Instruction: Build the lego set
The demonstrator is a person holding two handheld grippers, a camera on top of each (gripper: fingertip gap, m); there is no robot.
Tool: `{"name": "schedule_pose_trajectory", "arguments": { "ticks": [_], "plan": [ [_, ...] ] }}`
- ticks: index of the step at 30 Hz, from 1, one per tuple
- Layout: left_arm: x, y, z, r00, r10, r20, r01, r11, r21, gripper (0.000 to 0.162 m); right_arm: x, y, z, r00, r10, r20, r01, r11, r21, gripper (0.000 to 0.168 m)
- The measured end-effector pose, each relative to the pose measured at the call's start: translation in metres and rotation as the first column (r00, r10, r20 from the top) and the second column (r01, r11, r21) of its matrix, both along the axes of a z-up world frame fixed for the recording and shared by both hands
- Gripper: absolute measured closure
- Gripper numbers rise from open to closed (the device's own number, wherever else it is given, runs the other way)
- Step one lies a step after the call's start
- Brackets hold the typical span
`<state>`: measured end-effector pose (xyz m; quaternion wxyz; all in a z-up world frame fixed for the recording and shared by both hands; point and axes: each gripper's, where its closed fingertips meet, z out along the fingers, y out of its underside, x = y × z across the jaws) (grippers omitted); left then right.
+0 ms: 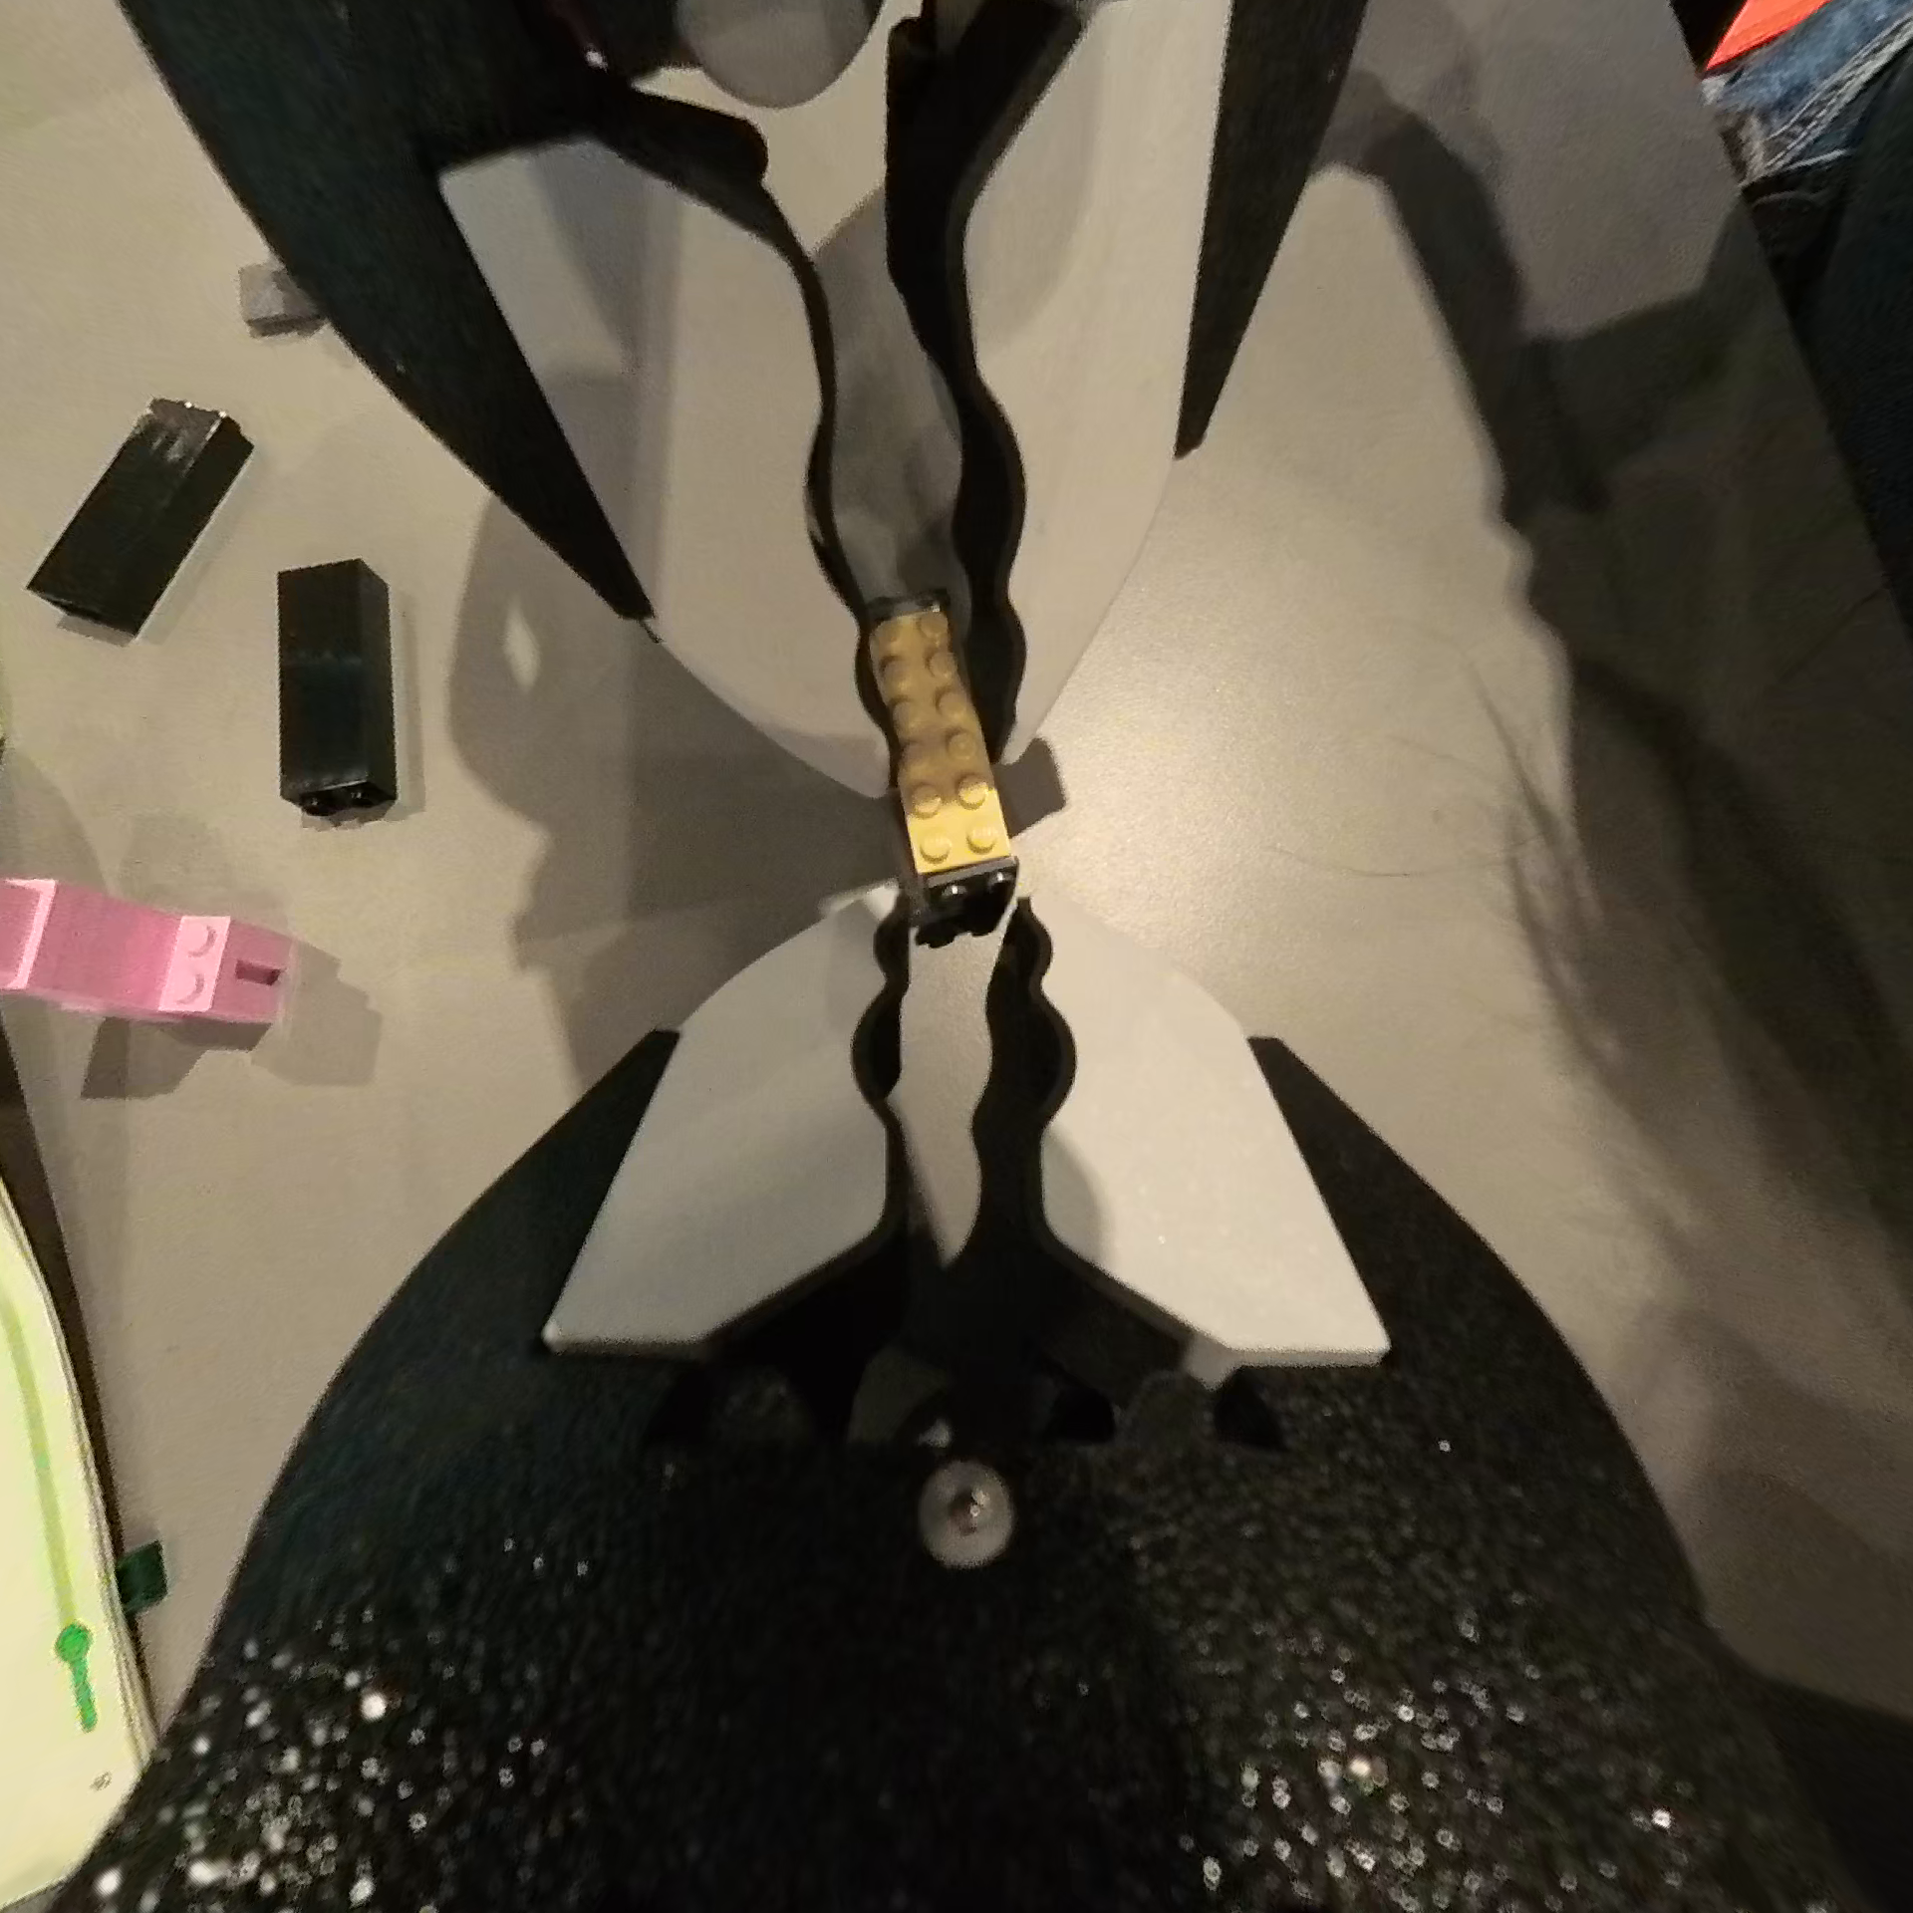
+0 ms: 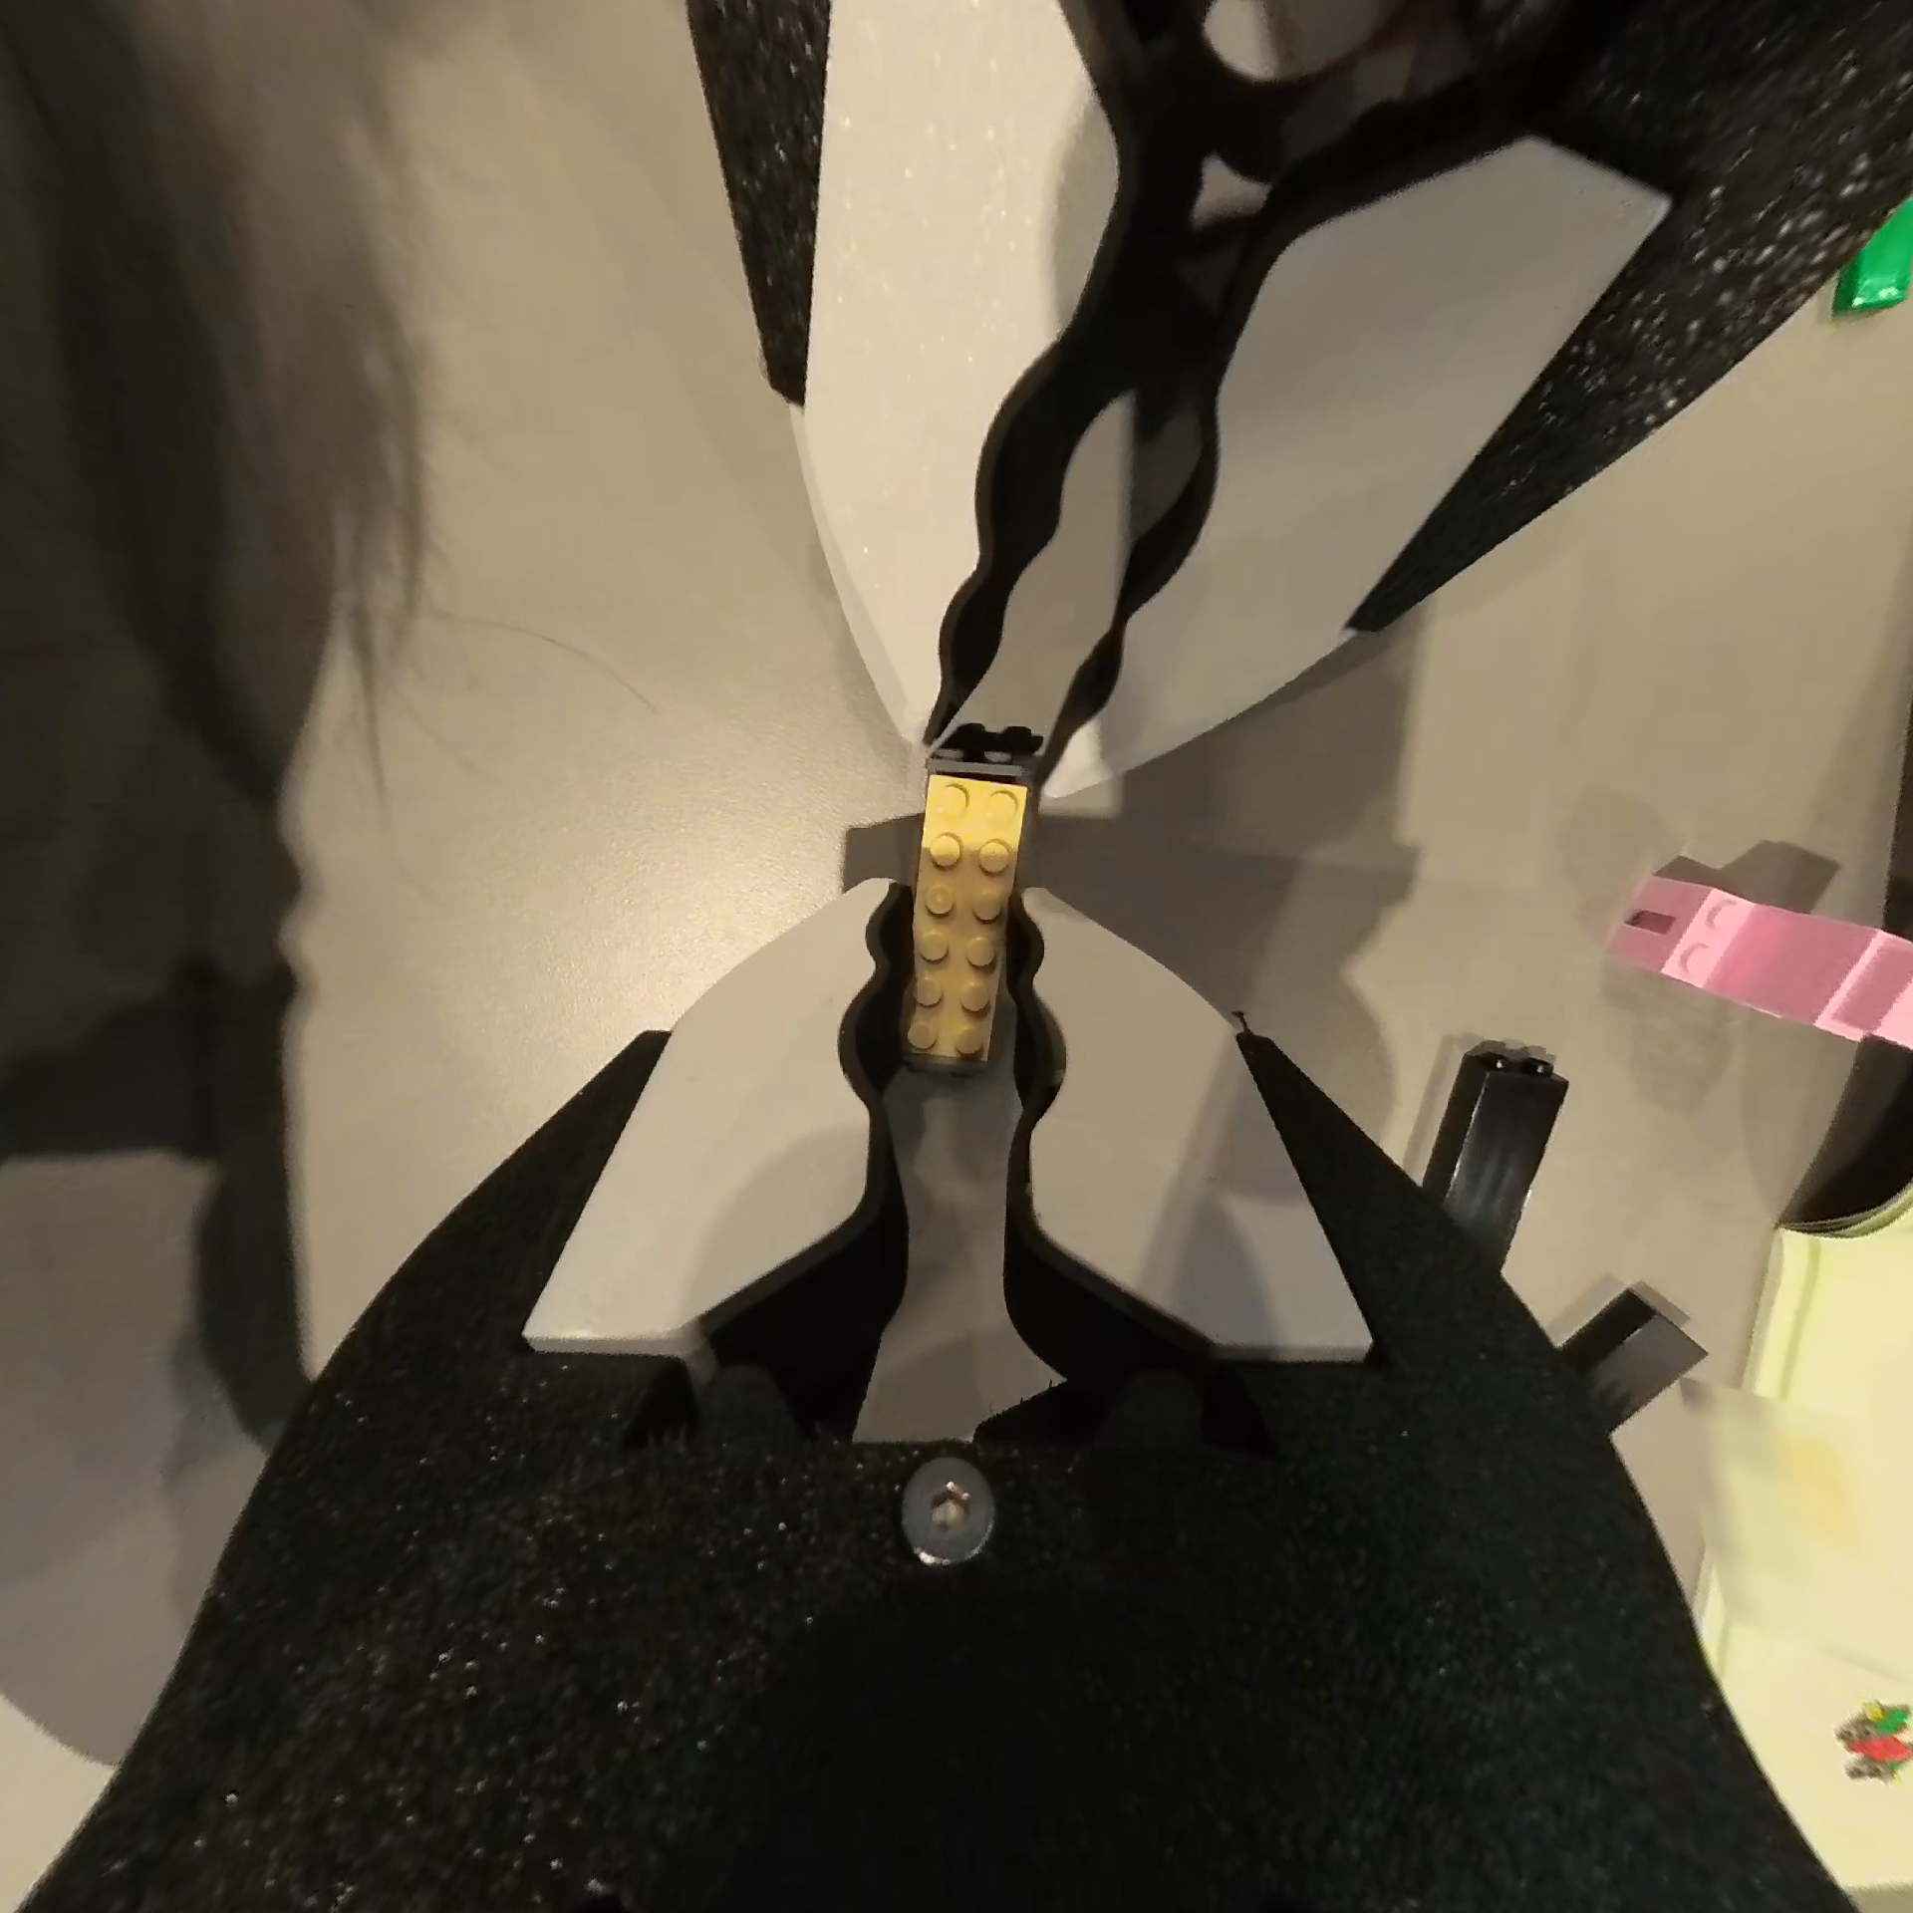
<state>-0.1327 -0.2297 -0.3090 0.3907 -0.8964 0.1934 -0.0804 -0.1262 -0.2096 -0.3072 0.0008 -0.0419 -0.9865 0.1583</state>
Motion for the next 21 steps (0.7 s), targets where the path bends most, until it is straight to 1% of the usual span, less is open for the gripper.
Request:
{"name": "schedule_pose_trajectory", "arguments": {
  "ticks": [21],
  "plan": [
    [0.0018,0.0022,0.0,1.0,0.012,0.0,-0.012,1.0,-0.001,0.14,0.0008,-0.0003,-0.0017,1.0,0.007,-0.021,-0.007,1.0,-0.008,0.152]
  ]
}}
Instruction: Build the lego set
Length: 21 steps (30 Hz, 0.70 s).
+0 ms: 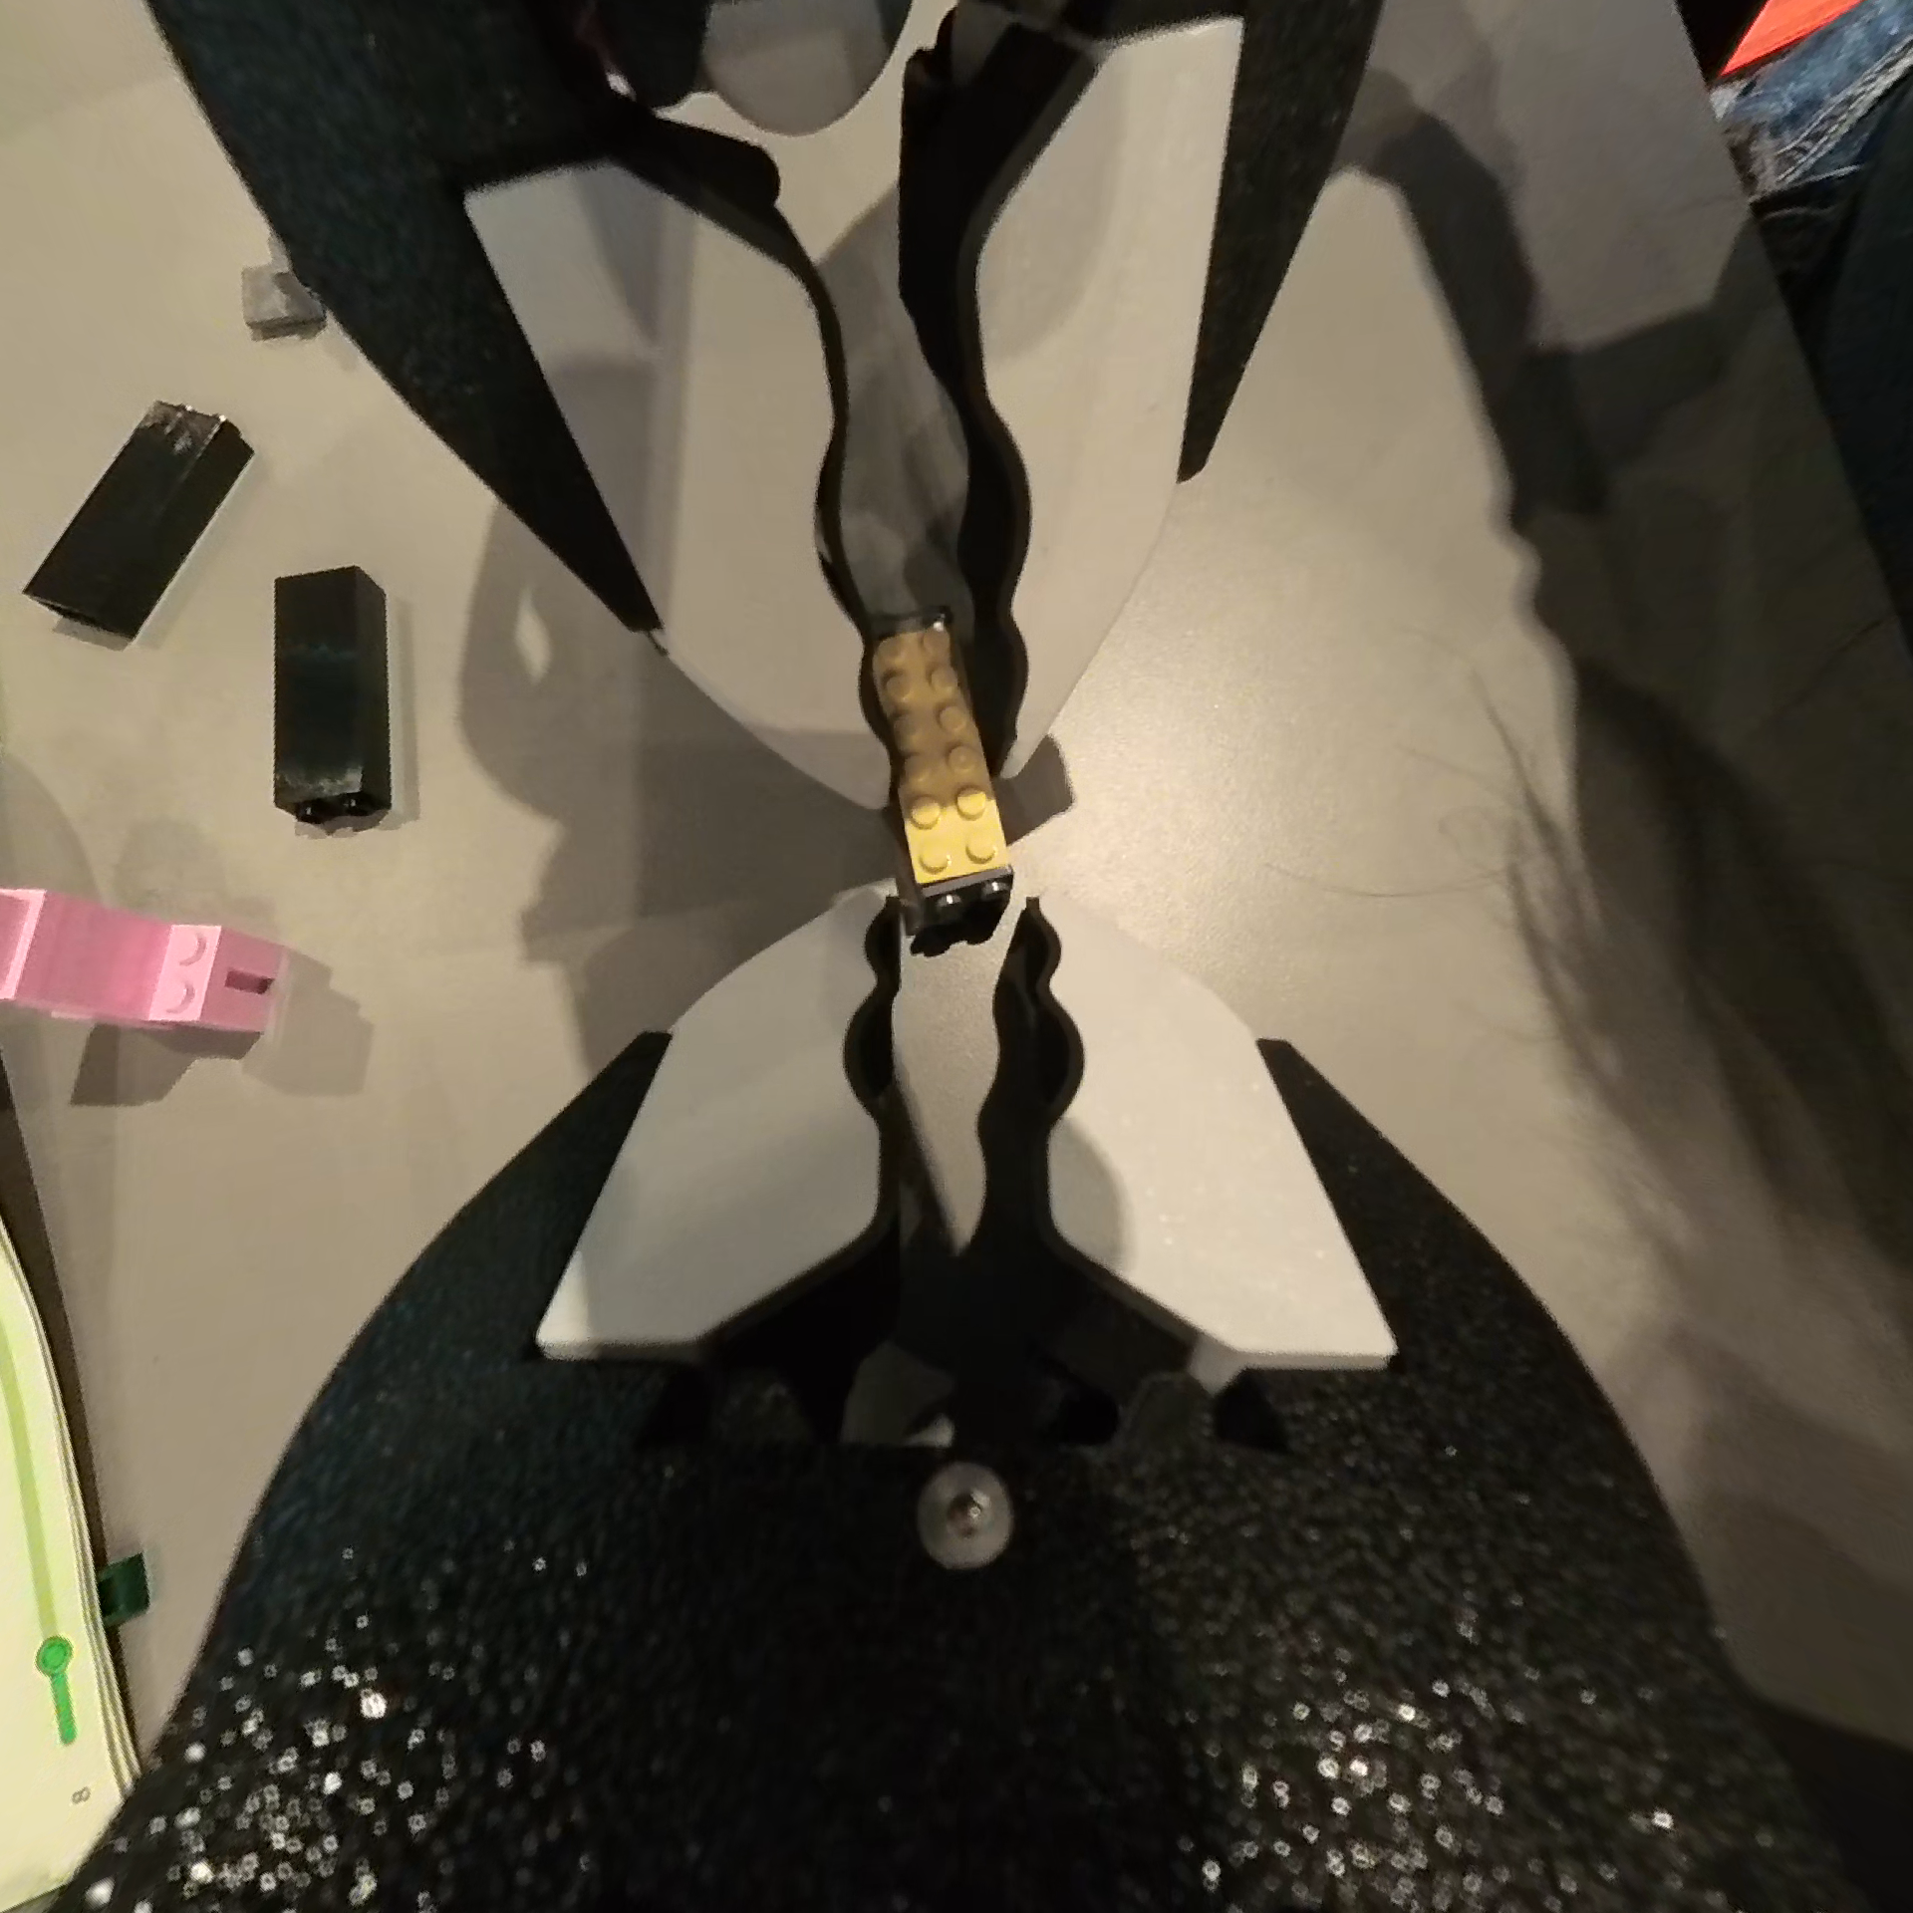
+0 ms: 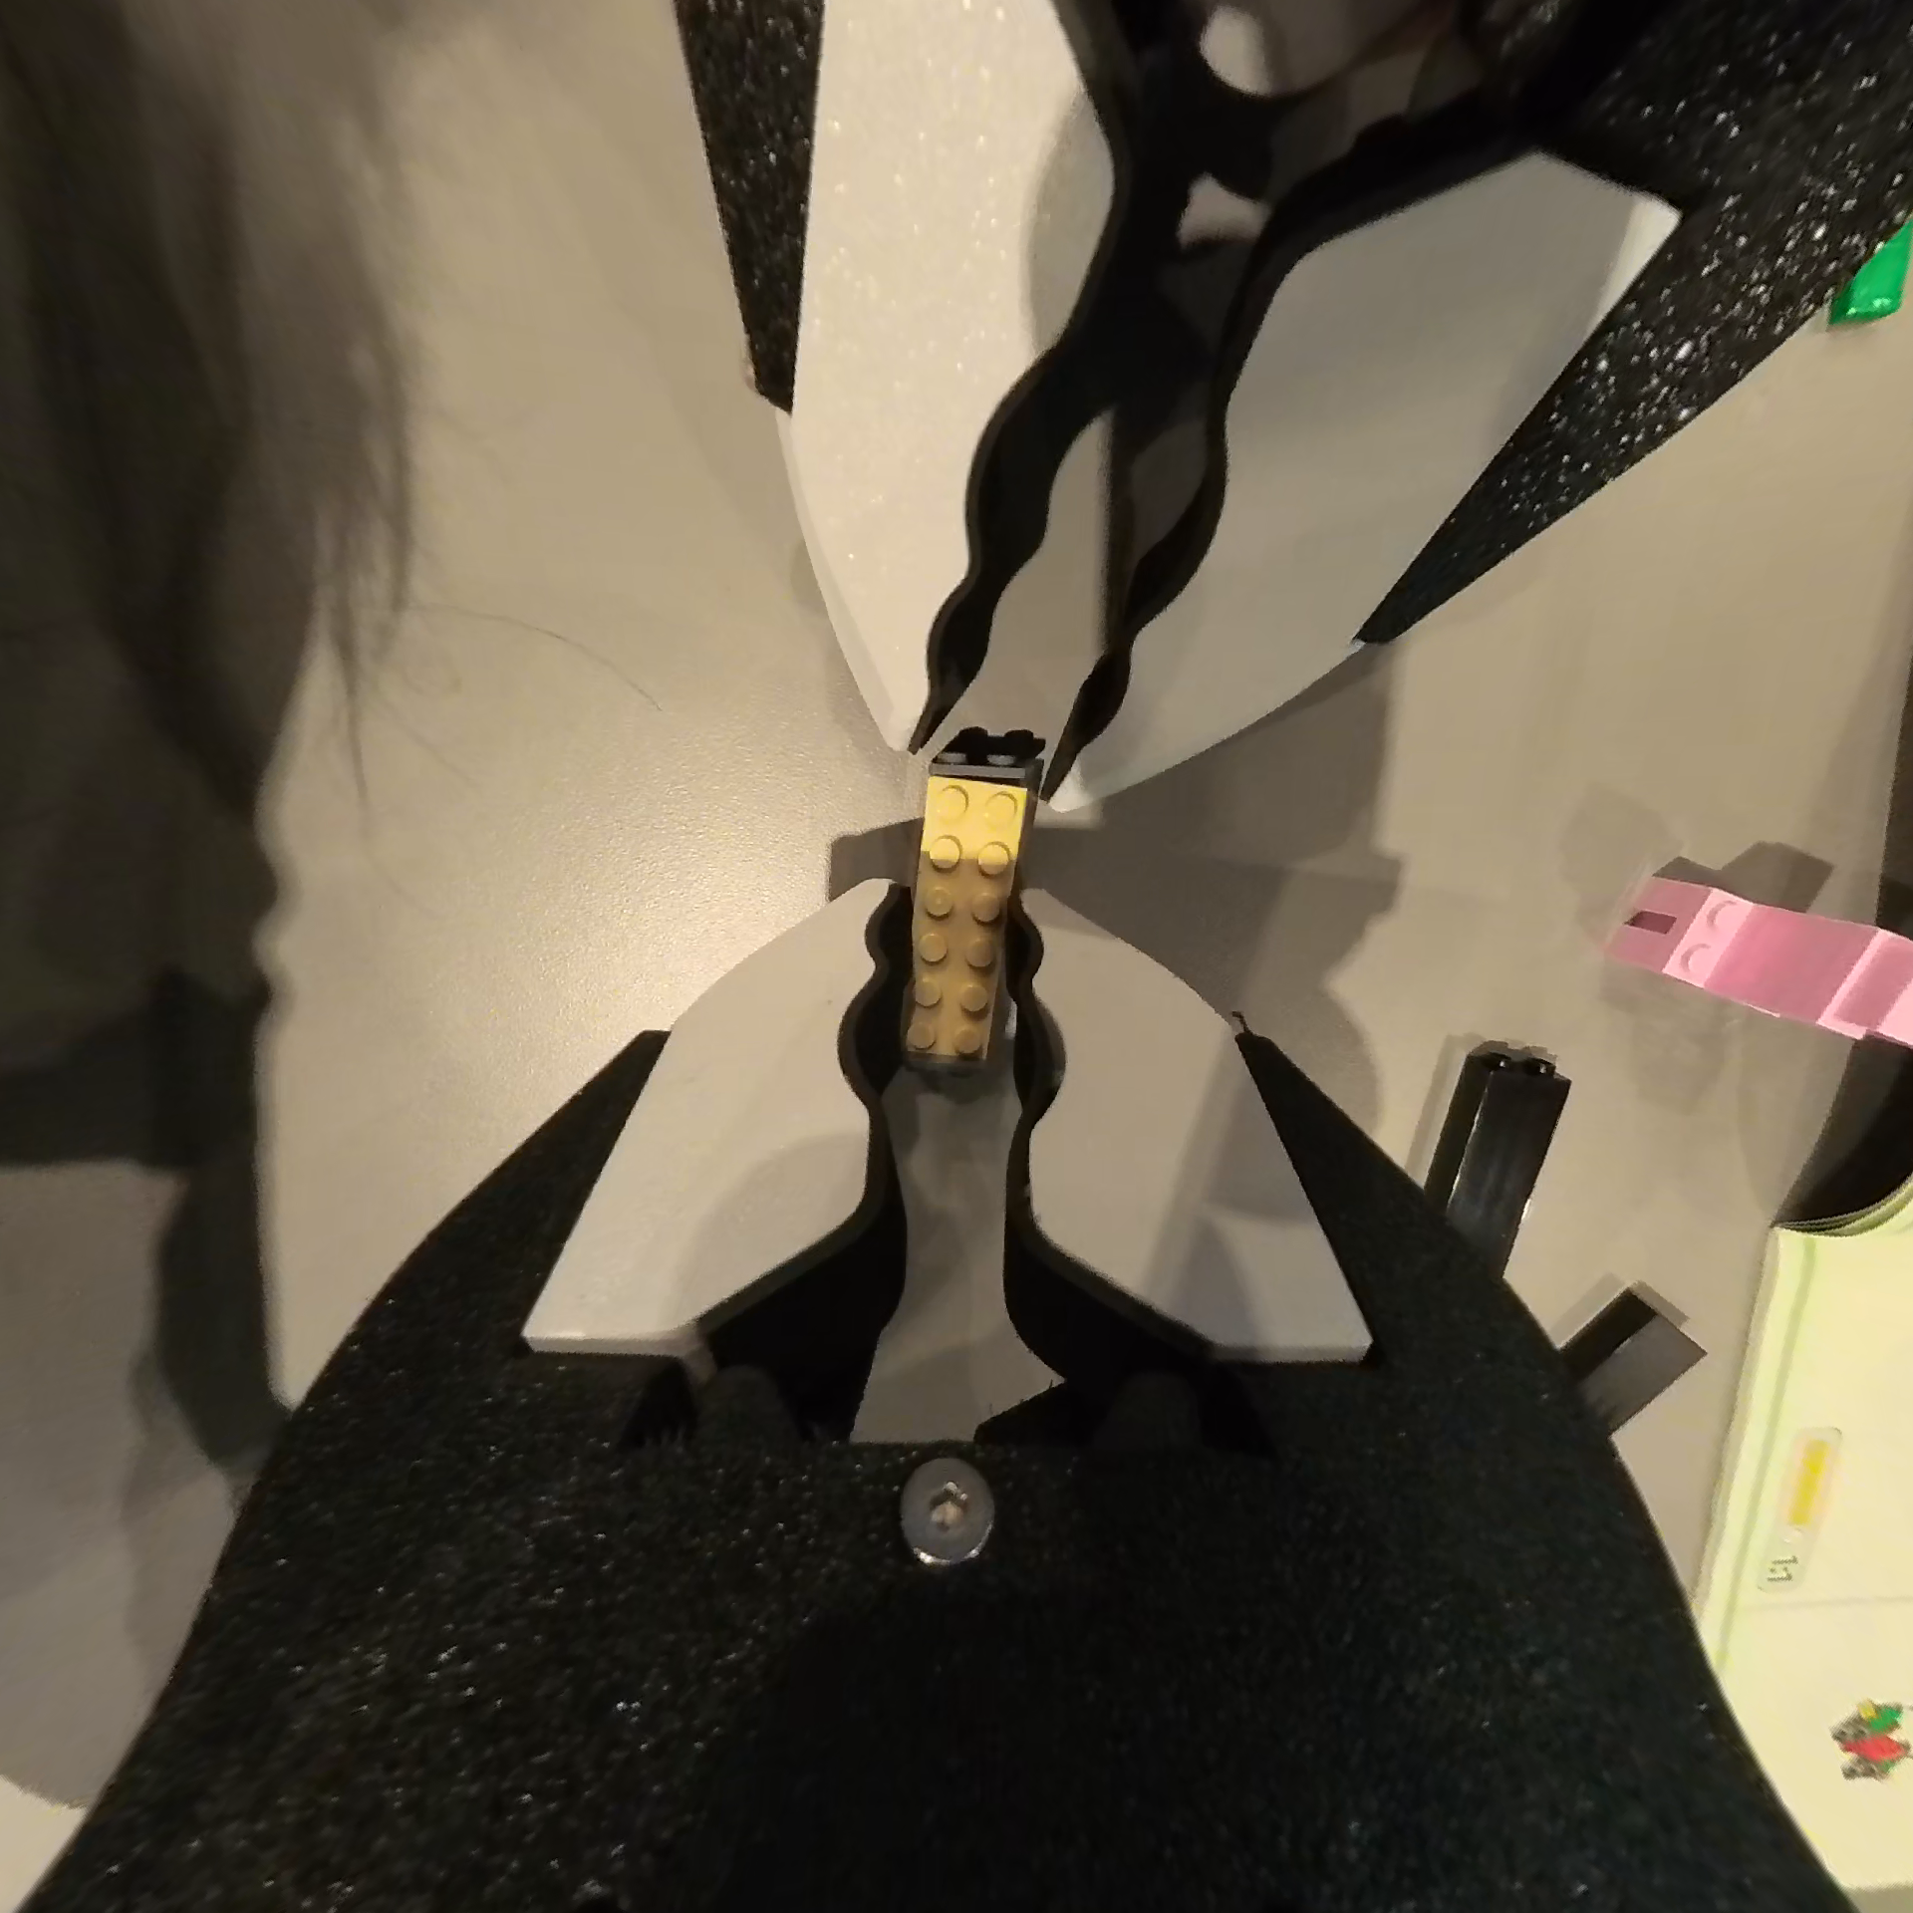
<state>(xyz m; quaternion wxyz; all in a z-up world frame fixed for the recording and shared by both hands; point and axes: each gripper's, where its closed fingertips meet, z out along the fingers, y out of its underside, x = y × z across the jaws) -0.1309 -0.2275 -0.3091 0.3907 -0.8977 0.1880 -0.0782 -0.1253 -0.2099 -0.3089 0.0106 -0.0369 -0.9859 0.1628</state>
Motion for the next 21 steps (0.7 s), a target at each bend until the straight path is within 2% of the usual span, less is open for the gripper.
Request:
{"name": "schedule_pose_trajectory", "arguments": {
  "ticks": [6,16,21],
  "plan": [
    [0.0,-0.001,0.0,1.0,-0.001,-0.002,0.001,1.0,0.0,0.142,0.0,0.0,0.0,1.0,-0.008,0.002,0.008,1.0,-0.017,0.152],
    [-0.003,0.0,0.001,1.0,0.02,-0.014,-0.019,1.0,0.017,0.132,0.003,0.0,0.008,0.999,-0.044,-0.006,0.043,0.994,-0.1,0.148],
    [0.0,0.0,0.0,1.0,0.01,0.0,-0.01,1.0,0.014,0.134,0.002,0.001,0.01,0.997,-0.076,-0.012,0.074,0.988,-0.138,0.147]
  ]
}}
